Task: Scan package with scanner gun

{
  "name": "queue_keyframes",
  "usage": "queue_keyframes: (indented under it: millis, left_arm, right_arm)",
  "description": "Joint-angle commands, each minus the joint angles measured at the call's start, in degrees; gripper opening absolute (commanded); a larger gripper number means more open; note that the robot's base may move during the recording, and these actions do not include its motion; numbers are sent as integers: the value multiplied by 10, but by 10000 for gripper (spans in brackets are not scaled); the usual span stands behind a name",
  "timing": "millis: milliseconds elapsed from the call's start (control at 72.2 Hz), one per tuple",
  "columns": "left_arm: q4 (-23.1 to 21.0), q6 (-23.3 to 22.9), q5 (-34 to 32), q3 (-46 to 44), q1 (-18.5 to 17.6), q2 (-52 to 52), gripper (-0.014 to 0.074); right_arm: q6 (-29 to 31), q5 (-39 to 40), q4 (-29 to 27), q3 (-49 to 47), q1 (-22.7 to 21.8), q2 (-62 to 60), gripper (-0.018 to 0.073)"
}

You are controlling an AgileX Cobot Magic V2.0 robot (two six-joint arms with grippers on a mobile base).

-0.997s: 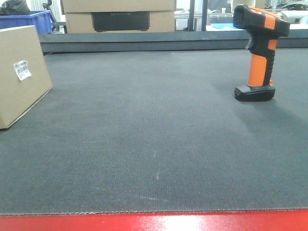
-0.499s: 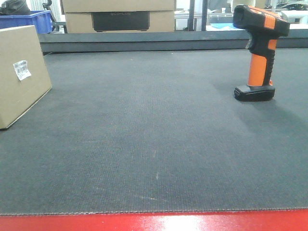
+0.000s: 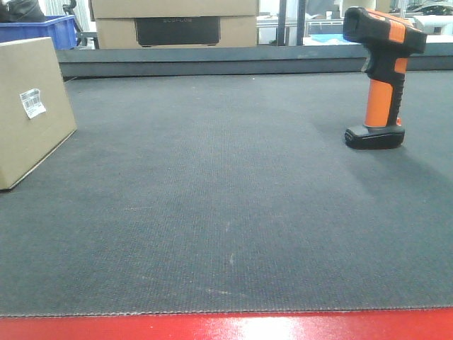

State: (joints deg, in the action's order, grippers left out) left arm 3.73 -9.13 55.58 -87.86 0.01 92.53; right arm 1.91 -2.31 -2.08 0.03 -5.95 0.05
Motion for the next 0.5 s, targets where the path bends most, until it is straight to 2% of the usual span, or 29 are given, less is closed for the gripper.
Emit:
queue_keyframes:
  millis: [0,388,485]
  left_arm:
    - [0,-5,-9,-5,-4,15,608]
    - [0,-5,23,-5,-4,79,596]
    - [0,-5,35,-5,-4,85,535]
  right_arm:
    - [0,11,3,0,-1,0,-167]
    - [0,11,3,0,-1,0,-167]
    - [0,11,3,0,-1,0,-167]
